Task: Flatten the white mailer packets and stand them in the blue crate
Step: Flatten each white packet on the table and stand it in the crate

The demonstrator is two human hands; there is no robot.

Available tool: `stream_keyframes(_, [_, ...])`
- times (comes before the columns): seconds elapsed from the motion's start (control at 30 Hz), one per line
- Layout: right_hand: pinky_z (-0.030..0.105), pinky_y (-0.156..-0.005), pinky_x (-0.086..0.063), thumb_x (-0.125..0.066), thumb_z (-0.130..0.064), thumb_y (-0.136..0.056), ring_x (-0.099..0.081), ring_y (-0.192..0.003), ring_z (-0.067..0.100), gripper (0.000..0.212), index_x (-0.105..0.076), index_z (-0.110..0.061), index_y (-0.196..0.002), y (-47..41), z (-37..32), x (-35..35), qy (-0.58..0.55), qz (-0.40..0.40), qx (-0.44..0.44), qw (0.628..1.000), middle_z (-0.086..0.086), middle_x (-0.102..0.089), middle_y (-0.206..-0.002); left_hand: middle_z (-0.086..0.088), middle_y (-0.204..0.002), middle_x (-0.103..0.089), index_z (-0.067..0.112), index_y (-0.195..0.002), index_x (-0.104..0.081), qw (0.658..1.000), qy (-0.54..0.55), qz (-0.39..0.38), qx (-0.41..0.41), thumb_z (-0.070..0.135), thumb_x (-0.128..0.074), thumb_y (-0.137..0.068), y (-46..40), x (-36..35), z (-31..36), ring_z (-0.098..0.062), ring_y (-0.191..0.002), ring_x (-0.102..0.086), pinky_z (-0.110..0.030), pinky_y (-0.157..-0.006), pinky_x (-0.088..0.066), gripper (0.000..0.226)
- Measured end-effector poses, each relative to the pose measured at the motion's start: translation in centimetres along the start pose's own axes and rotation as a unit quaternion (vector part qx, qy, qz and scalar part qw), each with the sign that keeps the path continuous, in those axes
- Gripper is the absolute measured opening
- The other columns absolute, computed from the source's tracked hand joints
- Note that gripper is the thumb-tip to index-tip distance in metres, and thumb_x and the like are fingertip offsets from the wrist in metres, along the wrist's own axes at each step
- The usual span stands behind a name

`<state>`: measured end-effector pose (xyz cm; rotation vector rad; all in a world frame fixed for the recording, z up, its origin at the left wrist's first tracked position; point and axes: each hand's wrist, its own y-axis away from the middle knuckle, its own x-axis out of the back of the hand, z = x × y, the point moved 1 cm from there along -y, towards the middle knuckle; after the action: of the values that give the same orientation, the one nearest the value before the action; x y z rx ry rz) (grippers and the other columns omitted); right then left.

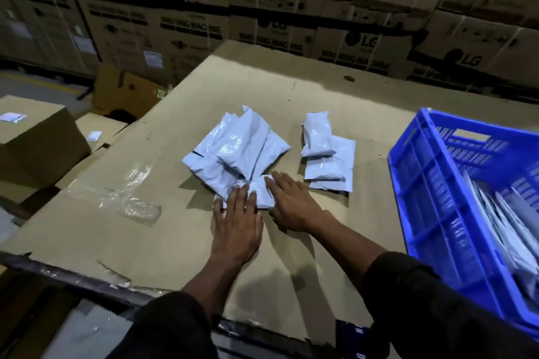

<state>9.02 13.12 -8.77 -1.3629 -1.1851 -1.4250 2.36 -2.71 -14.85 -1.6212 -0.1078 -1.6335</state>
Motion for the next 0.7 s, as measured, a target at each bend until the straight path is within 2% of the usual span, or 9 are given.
stream_keyframes(0.03, [0.053,-0.117,-0.02,-0.044,-0.039,-0.1,-0.01,-0.152,0.03,0.072,-0.011,-0.015,-0.159,-0.4,0.0,-0.3,0.011,-0.027,-0.004,1.0,0.007,-0.008,-0.167,-0.017,-0.152,-0.048,0.007,-0.138,-0.056,1.0,0.0,0.005,-0.001,0.027,-0.047,-0.096,-0.1,0.0,-0.1,-0.036,-0.141,-0.045,-0.061,-0.109,-0.035,0.047])
stream_keyframes(0.1, [0.052,-0.118,-0.02,-0.04,-0.044,-0.103,-0.01,-0.152,0.028,0.069,-0.009,-0.02,-0.16,-0.6,0.2,-0.9,0.009,-0.052,-0.002,0.999,0.002,-0.006,-0.167,-0.018,-0.153,-0.047,0.006,-0.14,-0.056,1.0,-0.005,0.009,-0.01,0.028,-0.046,-0.098,-0.1,0.0,-0.3,-0.036,-0.143,-0.043,-0.061,-0.112,-0.033,0.048])
stream_keyframes(0.23, [0.048,-0.115,-0.031,-0.044,-0.041,-0.102,-0.027,-0.146,0.031,0.063,-0.022,-0.019,-0.157,1.6,0.9,-2.2,-0.039,0.0,0.01,0.999,0.006,-0.024,-0.163,-0.017,-0.156,-0.044,0.007,-0.145,-0.051,1.0,-0.009,-0.008,-0.007,0.035,-0.043,-0.103,-0.1,0.2,-0.3,-0.036,-0.147,-0.038,-0.062,-0.114,-0.029,0.052])
stream_keyframes(0.37, [0.046,-0.115,-0.033,-0.037,-0.043,-0.097,-0.03,-0.146,0.031,0.065,-0.024,-0.02,-0.157,6.2,2.2,-3.1,-0.038,0.0,0.004,0.999,0.007,-0.027,-0.162,-0.016,-0.152,-0.049,0.007,-0.144,-0.054,0.999,-0.008,-0.024,-0.034,0.039,-0.039,-0.104,0.0,0.5,-0.2,-0.035,-0.145,-0.041,-0.067,-0.116,-0.024,0.053])
stream_keyframes(0.47, [0.046,-0.116,-0.028,-0.033,-0.053,-0.094,-0.026,-0.147,0.027,0.071,-0.022,-0.023,-0.158,10.2,2.7,-2.6,-0.019,-0.021,-0.003,1.0,0.004,-0.024,-0.163,-0.016,-0.15,-0.052,0.007,-0.142,-0.057,0.996,-0.009,-0.028,-0.08,0.039,-0.029,-0.107,0.3,0.6,0.0,-0.036,-0.143,-0.044,-0.064,-0.119,-0.022,0.055])
stream_keyframes(0.6, [0.045,-0.112,-0.031,-0.029,-0.067,-0.095,-0.038,-0.14,0.021,0.068,-0.045,-0.024,-0.146,13.2,2.8,-1.7,-0.057,0.07,-0.064,0.994,0.001,-0.042,-0.154,-0.015,-0.14,-0.061,0.004,-0.132,-0.065,0.987,0.044,0.007,-0.151,0.035,-0.025,-0.109,0.8,0.8,1.2,-0.037,-0.133,-0.053,-0.06,-0.115,-0.033,0.056])
stream_keyframes(0.7, [0.042,-0.114,-0.029,-0.004,-0.065,-0.097,-0.038,-0.141,0.021,0.079,-0.045,-0.018,-0.147,12.1,1.8,-1.5,-0.087,0.096,-0.083,0.988,0.001,-0.044,-0.153,-0.014,-0.138,-0.063,0.003,-0.129,-0.066,0.982,0.069,0.013,-0.177,0.03,-0.025,-0.109,0.7,0.7,3.2,-0.035,-0.131,-0.056,-0.059,-0.113,-0.037,0.053])
